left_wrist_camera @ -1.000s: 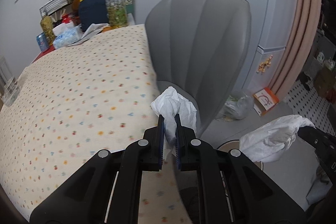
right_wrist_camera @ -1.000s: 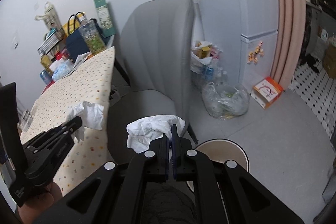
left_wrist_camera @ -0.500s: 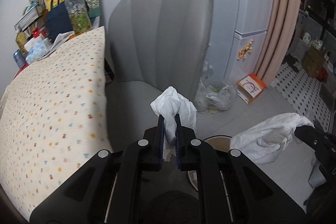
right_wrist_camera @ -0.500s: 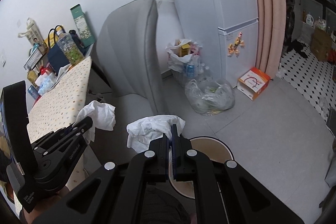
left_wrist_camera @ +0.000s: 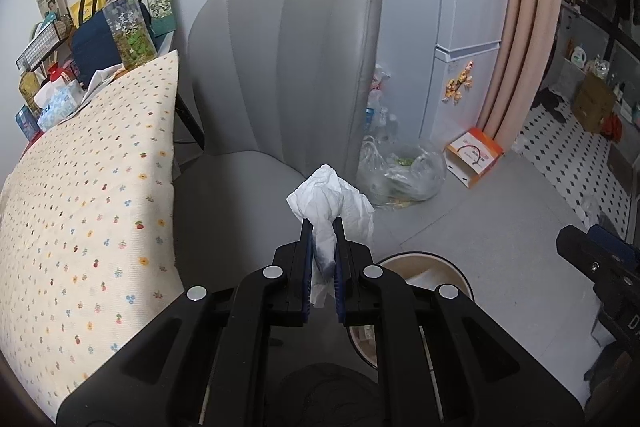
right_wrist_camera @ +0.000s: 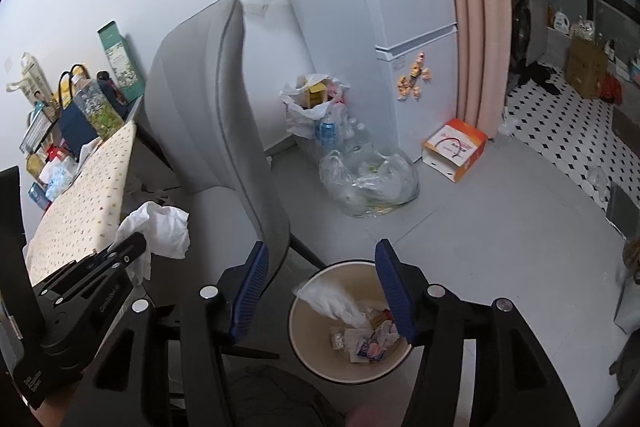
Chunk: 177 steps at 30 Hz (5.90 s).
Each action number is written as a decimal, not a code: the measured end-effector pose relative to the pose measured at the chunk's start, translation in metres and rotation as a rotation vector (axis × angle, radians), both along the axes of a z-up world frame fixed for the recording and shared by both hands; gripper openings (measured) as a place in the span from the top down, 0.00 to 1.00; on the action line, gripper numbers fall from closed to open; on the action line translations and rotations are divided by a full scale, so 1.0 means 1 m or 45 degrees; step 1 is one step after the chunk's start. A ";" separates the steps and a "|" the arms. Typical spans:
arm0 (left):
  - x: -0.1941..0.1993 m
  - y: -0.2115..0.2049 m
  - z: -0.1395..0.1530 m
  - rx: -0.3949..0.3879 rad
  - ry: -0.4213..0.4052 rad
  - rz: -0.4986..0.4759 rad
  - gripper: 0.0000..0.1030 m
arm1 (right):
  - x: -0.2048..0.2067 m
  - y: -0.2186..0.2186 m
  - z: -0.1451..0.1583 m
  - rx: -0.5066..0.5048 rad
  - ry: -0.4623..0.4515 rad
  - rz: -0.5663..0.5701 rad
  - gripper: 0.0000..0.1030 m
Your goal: Collect trash
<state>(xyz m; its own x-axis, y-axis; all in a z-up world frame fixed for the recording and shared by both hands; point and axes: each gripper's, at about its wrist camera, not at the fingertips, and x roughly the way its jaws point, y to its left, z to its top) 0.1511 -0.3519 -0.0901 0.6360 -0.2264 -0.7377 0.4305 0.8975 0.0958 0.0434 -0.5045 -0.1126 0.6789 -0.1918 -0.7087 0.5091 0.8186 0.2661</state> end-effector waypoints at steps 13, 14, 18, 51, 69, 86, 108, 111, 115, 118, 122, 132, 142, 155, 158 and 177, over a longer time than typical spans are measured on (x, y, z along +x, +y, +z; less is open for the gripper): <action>-0.015 -0.036 -0.010 -0.045 0.108 -0.170 0.90 | -0.032 -0.023 0.013 -0.027 -0.019 -0.122 0.45; -0.015 -0.038 -0.010 -0.057 0.125 -0.187 0.85 | -0.034 -0.026 0.014 -0.029 -0.019 -0.133 0.45; -0.015 -0.038 -0.009 -0.098 0.148 -0.204 0.60 | -0.039 -0.028 0.015 -0.032 -0.021 -0.158 0.45; -0.020 0.125 0.075 -0.238 -0.128 0.156 0.06 | -0.017 0.098 0.094 -0.224 -0.132 0.088 0.08; -0.049 0.239 0.109 -0.325 -0.225 0.348 0.06 | -0.022 0.202 0.144 -0.358 -0.188 0.258 0.08; -0.086 0.312 0.132 -0.320 -0.309 0.486 0.06 | -0.038 0.262 0.169 -0.389 -0.223 0.339 0.08; -0.115 0.337 0.150 -0.259 -0.377 0.525 0.06 | -0.049 0.293 0.176 -0.352 -0.257 0.425 0.08; -0.116 0.336 0.150 -0.256 -0.378 0.524 0.06 | -0.052 0.291 0.175 -0.351 -0.258 0.425 0.08; -0.120 0.335 0.150 -0.241 -0.391 0.527 0.06 | -0.054 0.291 0.174 -0.367 -0.261 0.445 0.08; -0.120 0.335 0.150 -0.237 -0.398 0.549 0.06 | -0.057 0.288 0.174 -0.362 -0.269 0.448 0.08; -0.123 0.336 0.148 -0.247 -0.407 0.567 0.06 | -0.055 0.286 0.169 -0.351 -0.255 0.458 0.08; -0.126 0.338 0.149 -0.238 -0.406 0.576 0.06 | -0.056 0.286 0.167 -0.356 -0.256 0.469 0.08; -0.126 0.335 0.147 -0.232 -0.401 0.581 0.06 | -0.054 0.287 0.164 -0.355 -0.245 0.480 0.08; -0.127 0.335 0.145 -0.231 -0.402 0.582 0.06 | -0.053 0.289 0.161 -0.356 -0.243 0.492 0.08; -0.126 0.336 0.145 -0.233 -0.401 0.582 0.06 | -0.053 0.289 0.161 -0.356 -0.242 0.491 0.08; -0.125 0.328 0.142 -0.216 -0.394 0.570 0.06 | -0.054 0.289 0.160 -0.358 -0.244 0.490 0.08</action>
<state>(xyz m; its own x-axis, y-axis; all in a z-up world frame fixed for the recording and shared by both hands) 0.0263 -0.0241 0.0521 0.8780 0.0158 -0.4784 -0.0205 0.9998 -0.0046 -0.0106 -0.2159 0.0472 0.8508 -0.0680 -0.5211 0.1206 0.9904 0.0678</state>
